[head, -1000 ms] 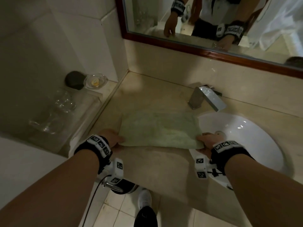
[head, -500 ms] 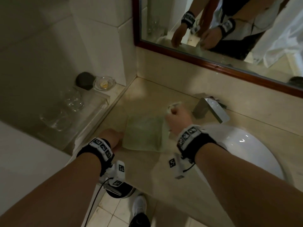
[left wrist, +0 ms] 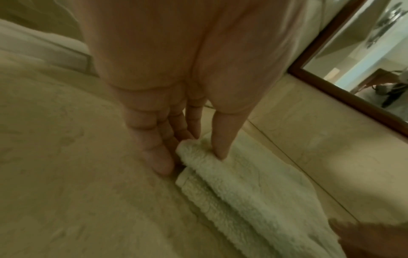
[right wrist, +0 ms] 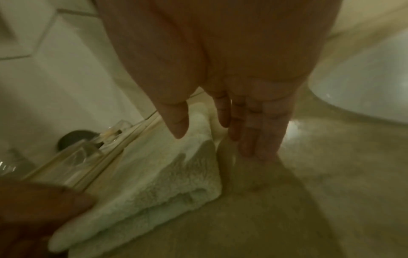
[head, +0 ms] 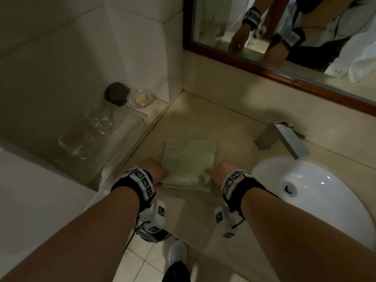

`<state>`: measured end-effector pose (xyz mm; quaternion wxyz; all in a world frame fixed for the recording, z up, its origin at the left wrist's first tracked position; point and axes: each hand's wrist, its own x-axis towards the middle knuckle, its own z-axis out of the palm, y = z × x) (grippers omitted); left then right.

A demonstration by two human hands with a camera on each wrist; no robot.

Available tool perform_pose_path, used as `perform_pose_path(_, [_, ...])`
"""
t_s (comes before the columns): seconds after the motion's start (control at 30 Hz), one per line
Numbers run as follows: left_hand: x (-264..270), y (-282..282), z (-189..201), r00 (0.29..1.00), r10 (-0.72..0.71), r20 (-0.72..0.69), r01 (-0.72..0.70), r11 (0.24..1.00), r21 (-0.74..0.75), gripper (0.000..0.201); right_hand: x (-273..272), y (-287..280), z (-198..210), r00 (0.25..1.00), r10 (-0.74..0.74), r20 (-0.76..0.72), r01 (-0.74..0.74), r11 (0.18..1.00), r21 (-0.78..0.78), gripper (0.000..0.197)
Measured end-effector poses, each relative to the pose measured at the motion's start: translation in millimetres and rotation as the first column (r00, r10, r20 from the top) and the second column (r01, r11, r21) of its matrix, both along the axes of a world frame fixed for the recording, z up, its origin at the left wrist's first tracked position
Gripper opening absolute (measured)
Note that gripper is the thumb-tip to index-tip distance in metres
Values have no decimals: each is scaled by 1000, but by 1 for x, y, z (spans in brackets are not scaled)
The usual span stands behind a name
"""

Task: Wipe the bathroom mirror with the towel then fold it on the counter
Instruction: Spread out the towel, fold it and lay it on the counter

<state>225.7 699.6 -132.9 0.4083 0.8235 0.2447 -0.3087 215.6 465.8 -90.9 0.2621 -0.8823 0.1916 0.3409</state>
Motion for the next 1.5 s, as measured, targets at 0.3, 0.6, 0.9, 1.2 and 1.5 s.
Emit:
perform_pose_path(0.3, [0, 5, -14, 996, 46, -72, -53, 992, -112, 55, -6, -6, -26, 981, -177, -74, 185, 976, 117, 29])
perform_pose_path(0.6, [4, -4, -15, 999, 8, -47, -8, 1000, -3, 57, -9, -2, -23, 868, -452, -204, 496, 787, 367, 25])
perform_pose_path(0.9, [-4, -29, 24, 942, 234, -241, -322, 832, -452, 39, 9, -19, 49, 724, -613, -316, 620, 379, 687, 18])
perform_pose_path(1.2, [44, -125, 134, 962, 90, -256, -260, 574, -776, 22, 15, -119, 157, 667, -741, -78, 507, 375, 776, 15])
perform_pose_path(1.5, [35, -302, 236, 977, -178, 115, 187, 467, -864, 40, -88, -258, 245, 440, -898, -24, 523, 234, 820, 31])
